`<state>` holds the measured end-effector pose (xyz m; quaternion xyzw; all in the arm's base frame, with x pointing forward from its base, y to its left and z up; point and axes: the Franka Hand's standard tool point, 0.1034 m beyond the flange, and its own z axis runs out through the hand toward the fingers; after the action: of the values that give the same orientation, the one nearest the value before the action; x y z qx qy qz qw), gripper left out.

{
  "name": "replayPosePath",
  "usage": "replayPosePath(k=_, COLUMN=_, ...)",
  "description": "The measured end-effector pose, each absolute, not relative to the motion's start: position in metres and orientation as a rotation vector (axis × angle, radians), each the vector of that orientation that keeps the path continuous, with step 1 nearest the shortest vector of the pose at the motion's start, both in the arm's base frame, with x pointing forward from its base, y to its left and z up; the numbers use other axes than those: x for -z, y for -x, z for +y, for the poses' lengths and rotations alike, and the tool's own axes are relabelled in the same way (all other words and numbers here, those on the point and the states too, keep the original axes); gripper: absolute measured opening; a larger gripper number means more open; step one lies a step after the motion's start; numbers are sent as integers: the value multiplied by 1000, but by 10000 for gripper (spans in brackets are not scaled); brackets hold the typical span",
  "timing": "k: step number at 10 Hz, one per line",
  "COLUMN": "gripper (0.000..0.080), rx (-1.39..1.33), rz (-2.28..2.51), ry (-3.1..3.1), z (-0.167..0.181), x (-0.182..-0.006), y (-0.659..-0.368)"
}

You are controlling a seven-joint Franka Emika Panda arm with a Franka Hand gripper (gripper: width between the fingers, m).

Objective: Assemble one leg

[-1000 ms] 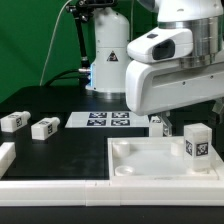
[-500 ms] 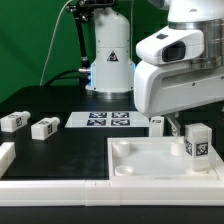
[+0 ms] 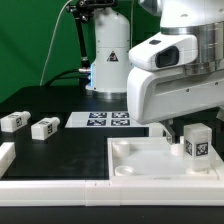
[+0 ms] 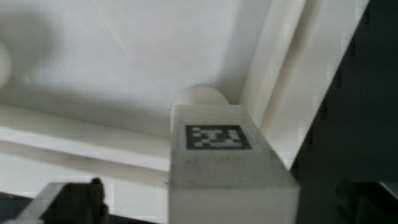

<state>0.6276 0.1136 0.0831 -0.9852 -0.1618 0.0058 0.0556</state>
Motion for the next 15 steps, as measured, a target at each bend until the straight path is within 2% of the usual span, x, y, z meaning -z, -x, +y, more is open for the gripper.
replayPosePath(k=1, gripper=516, rx=-17, rz=-492, ry=2990, z=115, x=-83, y=-627)
replayPosePath(k=2, gripper=516, rx=-17, rz=-493, ry=2990, z=115, x=-83, y=-627)
replayPosePath(k=3, gripper=376, rx=-18, rz=-493, ry=2990, z=115, x=-82, y=-627)
replayPosePath(k=4, gripper=291, rx=-18, rz=-492, ry=2990, z=115, x=-82, y=-627)
replayPosePath(k=7, gripper=291, rx=-20, rz=-452, ry=2996, z=115, x=-82, y=-627)
replayPosePath(k=14, gripper=292, rx=-24, rz=968, ry=2875, z=118, x=-81, y=-630)
replayPosePath(k=15, gripper=292, rx=-27, rz=1050, ry=2853, z=118, x=-81, y=-631)
